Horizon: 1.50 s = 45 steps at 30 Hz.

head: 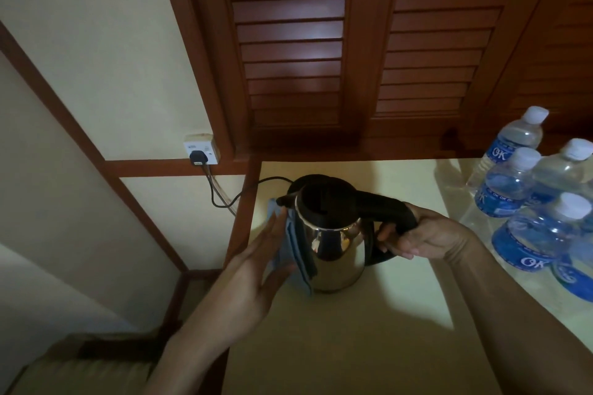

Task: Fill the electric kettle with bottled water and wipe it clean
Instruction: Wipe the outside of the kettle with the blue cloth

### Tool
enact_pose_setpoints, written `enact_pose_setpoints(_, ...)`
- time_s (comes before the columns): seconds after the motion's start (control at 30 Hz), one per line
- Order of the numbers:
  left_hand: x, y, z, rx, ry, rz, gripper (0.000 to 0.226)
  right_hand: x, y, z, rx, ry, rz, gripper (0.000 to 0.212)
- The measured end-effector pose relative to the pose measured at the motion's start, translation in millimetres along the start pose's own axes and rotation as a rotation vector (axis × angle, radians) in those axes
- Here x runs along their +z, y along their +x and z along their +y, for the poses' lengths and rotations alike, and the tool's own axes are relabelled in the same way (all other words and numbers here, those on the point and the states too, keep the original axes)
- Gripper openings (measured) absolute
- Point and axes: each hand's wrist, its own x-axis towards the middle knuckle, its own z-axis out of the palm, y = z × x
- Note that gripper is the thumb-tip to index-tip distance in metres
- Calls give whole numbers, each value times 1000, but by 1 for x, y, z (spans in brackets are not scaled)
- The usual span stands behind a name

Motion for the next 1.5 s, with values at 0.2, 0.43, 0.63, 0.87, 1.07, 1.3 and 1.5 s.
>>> enact_pose_setpoints(0.2, 50, 3, 0, -110, -174, 226, 94, 2, 1, 0, -14, -11, -1, 25)
enact_pose_setpoints(0.43, 71, 5, -3, -271, -404, 530, 33, 0, 0, 4, -19, -7, 23, 28)
enact_pose_setpoints(0.63, 32, -4, -8, -315, -451, 498, 33, 2, 0, 2, -17, -6, 12, 29)
enact_pose_setpoints(0.87, -14, -27, -21, 73, 158, 231, 43, 6, -1, 1, -39, -26, 54, 27)
enact_pose_setpoints(1.07, 32, -33, -53, 252, 462, -204, 41, 8, -2, 1, -50, -25, 85, 29)
enact_pose_setpoints(1.3, 34, -36, -40, 4, 373, -2, 43, 8, -1, 0, -75, -20, 77, 25)
enact_pose_setpoints(1.5, 54, -28, -38, -12, 628, -168, 46, 12, -3, 1, -149, 2, 198, 22)
